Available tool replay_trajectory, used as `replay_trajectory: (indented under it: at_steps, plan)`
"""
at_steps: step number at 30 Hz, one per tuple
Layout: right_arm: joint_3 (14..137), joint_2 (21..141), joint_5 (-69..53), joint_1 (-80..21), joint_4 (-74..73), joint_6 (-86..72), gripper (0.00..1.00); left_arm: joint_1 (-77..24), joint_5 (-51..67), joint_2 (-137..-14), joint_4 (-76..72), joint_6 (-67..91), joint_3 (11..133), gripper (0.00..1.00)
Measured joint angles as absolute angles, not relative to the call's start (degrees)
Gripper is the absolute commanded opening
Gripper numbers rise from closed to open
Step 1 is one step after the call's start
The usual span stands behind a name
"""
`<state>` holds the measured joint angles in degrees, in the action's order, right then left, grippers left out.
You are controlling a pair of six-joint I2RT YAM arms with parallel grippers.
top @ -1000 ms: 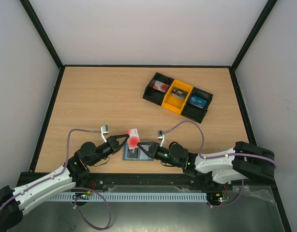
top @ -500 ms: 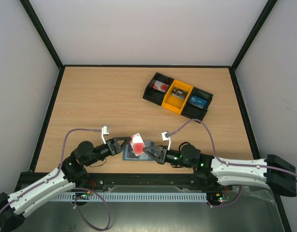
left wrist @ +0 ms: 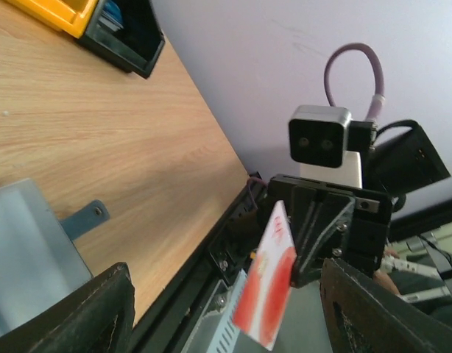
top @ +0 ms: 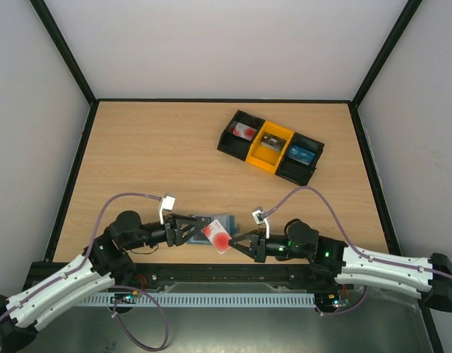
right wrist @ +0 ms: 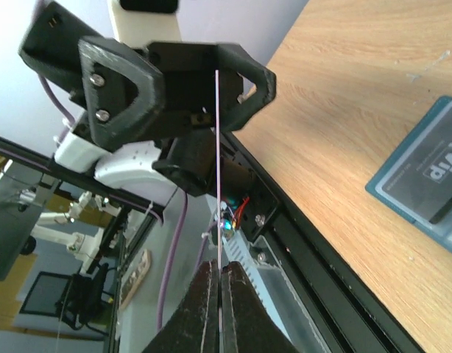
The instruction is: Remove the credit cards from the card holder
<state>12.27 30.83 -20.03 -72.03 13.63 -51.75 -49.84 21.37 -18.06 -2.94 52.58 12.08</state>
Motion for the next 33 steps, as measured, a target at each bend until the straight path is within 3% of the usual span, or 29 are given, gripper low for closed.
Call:
replay_trajectory:
  at_steps: [7, 18, 25, 33]
  plan:
    - [12.4, 32.9, -23.7, -72.0, 12.5, -51.0, 0.02, -49.8, 26.8, -22.4, -3.1, 50.3, 14.0, 0.63]
    - [12.7, 36.3, -27.4, -72.0, 15.2, -50.3, 0.02, -49.8, 31.0, -23.8, -4.8, 49.9, 13.9, 0.31]
    - [12.7, 36.9, -27.5, -72.0, 15.8, -50.3, 0.02, -49.8, 33.3, -26.7, -6.2, 49.6, 13.8, 0.05]
    - [12.7, 36.8, -27.5, -72.0, 15.7, -50.6, 0.02, -49.5, 34.7, -28.6, -7.3, 48.8, 13.9, 0.03]
